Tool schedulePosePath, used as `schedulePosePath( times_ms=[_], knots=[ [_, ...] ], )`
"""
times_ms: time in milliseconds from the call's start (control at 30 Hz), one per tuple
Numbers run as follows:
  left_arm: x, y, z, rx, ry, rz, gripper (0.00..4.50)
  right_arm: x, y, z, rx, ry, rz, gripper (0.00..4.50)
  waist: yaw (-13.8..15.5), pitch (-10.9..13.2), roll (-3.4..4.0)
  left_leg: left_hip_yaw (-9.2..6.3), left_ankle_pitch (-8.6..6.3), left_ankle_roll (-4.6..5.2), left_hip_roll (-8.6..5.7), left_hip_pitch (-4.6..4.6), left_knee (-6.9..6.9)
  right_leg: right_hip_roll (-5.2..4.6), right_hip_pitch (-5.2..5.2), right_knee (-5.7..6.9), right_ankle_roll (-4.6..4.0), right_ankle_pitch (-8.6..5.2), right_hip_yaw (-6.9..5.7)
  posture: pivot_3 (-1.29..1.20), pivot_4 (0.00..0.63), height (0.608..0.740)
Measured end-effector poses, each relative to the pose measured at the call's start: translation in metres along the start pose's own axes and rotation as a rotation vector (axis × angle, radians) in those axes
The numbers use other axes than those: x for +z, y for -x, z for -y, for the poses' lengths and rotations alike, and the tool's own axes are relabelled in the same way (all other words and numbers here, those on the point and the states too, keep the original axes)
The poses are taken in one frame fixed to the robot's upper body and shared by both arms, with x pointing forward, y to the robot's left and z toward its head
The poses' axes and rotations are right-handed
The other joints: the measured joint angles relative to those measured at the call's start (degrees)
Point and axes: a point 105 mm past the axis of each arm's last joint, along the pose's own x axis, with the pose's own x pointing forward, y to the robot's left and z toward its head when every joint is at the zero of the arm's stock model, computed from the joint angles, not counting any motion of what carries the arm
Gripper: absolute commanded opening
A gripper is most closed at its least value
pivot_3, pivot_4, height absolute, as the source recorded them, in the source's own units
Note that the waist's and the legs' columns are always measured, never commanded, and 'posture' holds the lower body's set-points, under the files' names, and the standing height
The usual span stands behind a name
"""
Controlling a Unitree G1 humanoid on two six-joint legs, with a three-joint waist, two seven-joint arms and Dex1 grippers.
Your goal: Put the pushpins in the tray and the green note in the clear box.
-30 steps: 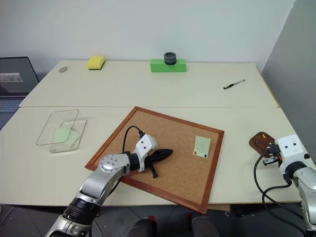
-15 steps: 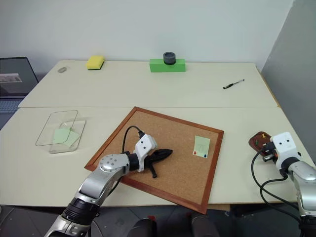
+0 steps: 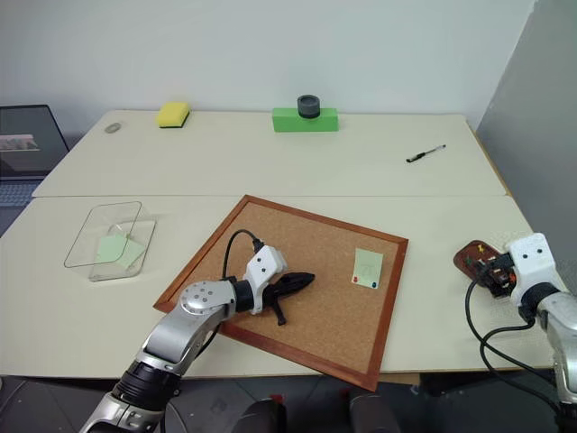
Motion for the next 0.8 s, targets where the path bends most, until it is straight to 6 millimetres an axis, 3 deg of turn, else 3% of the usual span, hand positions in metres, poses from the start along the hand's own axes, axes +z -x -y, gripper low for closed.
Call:
schedulePosePath(
  times_ms=[300,400,600,800],
  knots=[
    [0.0,-0.001,-0.003,-0.014,-0.004,-0.003,0.0,0.023,0.005,-0.117,0.394,-0.143,0.103,3.61,0.0,0.0,0.02,0.0,0.0,0.0,0.01,0.01,0.02,-0.01,-0.01,-0.05,-0.01,-0.01,0.01,0.0,0.15,0.74],
    [0.0,-0.001,-0.002,-0.016,-0.007,-0.001,0.0,0.025,0.003,-0.144,0.482,-0.147,0.104,3.61,0.0,0.0,0.02,0.0,0.0,-0.01,0.01,-0.01,0.02,-0.02,-0.02,-0.11,-0.01,-0.01,0.01,0.0,0.15,0.74],
    [0.0,-0.001,-0.001,-0.023,-0.009,0.0,0.0,0.025,-0.009,-0.159,0.525,-0.099,0.094,3.61,0.0,0.0,0.0,-0.01,0.0,-0.01,0.01,-0.05,-0.02,-0.03,-0.04,-0.17,0.0,-0.01,-0.03,0.0,0.15,0.74],
    [0.001,-0.001,0.0,-0.028,-0.012,0.001,0.0,0.015,-0.018,-0.157,0.498,-0.097,0.065,3.61,0.1,0.0,0.0,-0.01,0.0,-0.01,0.0,-0.11,-0.04,-0.03,-0.06,-0.19,0.0,-0.01,-0.03,0.0,0.15,0.74]
  ],
)
